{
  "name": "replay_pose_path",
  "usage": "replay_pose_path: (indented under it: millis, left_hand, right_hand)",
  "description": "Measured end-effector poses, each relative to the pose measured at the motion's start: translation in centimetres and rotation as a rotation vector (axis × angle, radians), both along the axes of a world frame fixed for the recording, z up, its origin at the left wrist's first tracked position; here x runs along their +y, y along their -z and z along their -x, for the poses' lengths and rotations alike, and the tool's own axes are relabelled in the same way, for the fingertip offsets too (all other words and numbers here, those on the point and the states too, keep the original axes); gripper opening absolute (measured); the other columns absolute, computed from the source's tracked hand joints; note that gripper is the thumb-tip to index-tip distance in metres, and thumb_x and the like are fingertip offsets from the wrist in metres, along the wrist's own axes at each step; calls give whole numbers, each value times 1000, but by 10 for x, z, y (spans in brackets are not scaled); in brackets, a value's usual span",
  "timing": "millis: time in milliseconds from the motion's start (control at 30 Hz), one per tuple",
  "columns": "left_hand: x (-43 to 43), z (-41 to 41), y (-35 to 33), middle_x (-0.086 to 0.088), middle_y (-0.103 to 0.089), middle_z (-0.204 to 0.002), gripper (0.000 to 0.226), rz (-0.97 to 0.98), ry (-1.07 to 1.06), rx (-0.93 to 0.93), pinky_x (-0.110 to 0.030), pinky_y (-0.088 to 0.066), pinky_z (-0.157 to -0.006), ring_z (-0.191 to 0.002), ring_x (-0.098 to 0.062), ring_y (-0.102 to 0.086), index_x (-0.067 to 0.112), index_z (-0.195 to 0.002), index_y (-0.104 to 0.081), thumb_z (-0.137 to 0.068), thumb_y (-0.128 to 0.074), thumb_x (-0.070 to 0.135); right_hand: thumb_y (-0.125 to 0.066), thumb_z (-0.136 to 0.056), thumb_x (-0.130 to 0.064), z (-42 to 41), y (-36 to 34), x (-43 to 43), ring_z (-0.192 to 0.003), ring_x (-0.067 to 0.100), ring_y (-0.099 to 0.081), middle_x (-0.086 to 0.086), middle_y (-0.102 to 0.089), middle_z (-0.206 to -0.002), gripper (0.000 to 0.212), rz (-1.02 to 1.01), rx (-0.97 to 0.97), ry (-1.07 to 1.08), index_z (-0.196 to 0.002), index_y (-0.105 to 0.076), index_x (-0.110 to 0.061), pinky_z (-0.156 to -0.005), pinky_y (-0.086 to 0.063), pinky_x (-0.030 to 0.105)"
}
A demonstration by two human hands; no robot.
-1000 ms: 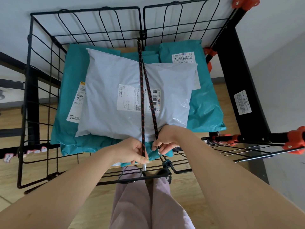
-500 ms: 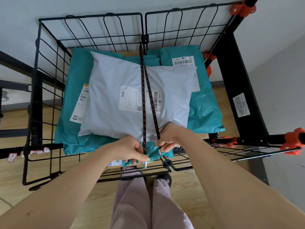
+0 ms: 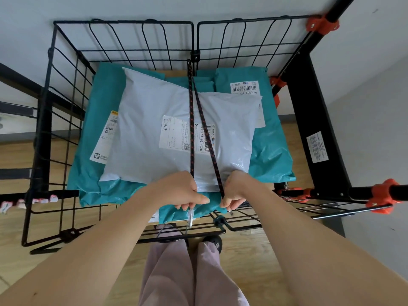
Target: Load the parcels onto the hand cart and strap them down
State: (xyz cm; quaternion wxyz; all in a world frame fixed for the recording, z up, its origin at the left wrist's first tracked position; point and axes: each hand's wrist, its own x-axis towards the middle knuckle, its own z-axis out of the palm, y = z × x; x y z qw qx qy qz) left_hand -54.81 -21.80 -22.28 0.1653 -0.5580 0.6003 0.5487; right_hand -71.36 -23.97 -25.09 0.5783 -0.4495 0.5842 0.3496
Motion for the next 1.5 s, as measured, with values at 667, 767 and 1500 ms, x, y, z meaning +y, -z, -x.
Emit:
replay_pose_path:
  millis: [667,767,1500]
  left_hand:
    - [0,-2,11,7,-59,-48,39,-26,-81,49,-9,-38,-45,-36,2,-49,14,-57,-61,-87,-61,39]
    - [1,-2,12,7,-59,-47,39,-28,-91,45,-11,-39,-47,-38,1,-50,15,-56,-62,-86,-61,40]
    - [-6,-16,-27,7,-53,-47,40,339,-324,-50,-21,-35,-50,-43,-8,-42,5,-68,-63,-88,-57,39]
  right_hand:
    - [-65,-88,-10,-5,4,-4,-66,7,-59,2,-63,-70,6,-110,2,52,-84,-61,-8,-66,-52,15]
    - [-67,-87,-10,-5,5,-7,-70,9,-59,4,-62,-76,10,-91,-1,85,-80,-59,-8,-81,-52,23]
    - [-63,-89,-14,9,-35,-20,-56,13,-42,2,-44,-62,21,67,38,86,-74,-49,-12,-61,-42,21]
